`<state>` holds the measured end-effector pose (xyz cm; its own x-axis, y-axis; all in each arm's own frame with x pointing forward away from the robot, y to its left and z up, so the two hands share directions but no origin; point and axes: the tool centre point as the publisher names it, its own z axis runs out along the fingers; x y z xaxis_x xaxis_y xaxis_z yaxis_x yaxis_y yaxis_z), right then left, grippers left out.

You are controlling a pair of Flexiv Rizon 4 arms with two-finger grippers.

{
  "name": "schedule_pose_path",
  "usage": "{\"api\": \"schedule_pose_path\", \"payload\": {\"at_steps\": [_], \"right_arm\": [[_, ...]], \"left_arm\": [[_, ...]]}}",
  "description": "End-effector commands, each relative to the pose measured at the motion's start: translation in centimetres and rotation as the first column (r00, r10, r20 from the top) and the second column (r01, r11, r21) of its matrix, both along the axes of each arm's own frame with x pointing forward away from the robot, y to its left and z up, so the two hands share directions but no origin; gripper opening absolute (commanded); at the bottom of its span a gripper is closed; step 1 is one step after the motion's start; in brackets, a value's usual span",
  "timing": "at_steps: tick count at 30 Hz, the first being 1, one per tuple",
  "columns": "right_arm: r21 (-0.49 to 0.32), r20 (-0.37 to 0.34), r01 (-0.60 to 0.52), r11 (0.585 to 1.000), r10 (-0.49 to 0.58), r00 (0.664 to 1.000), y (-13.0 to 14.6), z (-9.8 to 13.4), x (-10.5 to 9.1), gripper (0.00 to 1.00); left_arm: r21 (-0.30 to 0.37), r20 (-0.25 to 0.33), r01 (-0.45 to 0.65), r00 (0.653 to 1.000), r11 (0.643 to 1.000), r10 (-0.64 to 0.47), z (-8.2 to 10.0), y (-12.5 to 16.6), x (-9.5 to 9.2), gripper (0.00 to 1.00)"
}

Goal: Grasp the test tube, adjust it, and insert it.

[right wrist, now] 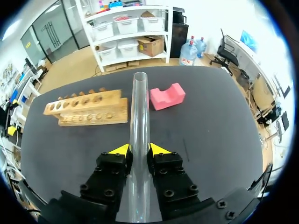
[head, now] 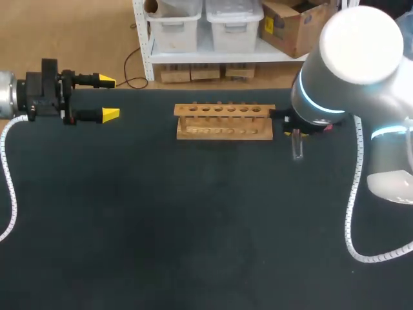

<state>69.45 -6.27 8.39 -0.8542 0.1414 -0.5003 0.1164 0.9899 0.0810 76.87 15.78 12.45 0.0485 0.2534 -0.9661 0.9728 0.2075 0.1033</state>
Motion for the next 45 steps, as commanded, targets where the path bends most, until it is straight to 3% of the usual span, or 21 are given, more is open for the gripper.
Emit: {"api": "schedule_pose_path", "payload": {"at_steps": [1,22,45], "right_arm": [[-0.003,0.023,-0.025,1.000,0.025,0.999,1.1,-0.1,0.1,0.00],[0.047,0.010,-0.167,0.985,0.166,0.986,7.9,-1.7,2.0,0.00],[0.040,-0.054,-0.188,0.981,0.190,0.980,8.6,-3.7,2.0,0.00]], "left_arm": [[-0.003,0.005,-0.002,1.000,1.000,0.002,-0.1,0.0,-0.1,1.00],[-0.003,0.005,-0.002,1.000,1.000,0.002,-0.1,0.0,-0.1,1.00],[-0.003,0.005,-0.002,1.000,1.000,0.002,-0.1,0.0,-0.1,1.00]]}}
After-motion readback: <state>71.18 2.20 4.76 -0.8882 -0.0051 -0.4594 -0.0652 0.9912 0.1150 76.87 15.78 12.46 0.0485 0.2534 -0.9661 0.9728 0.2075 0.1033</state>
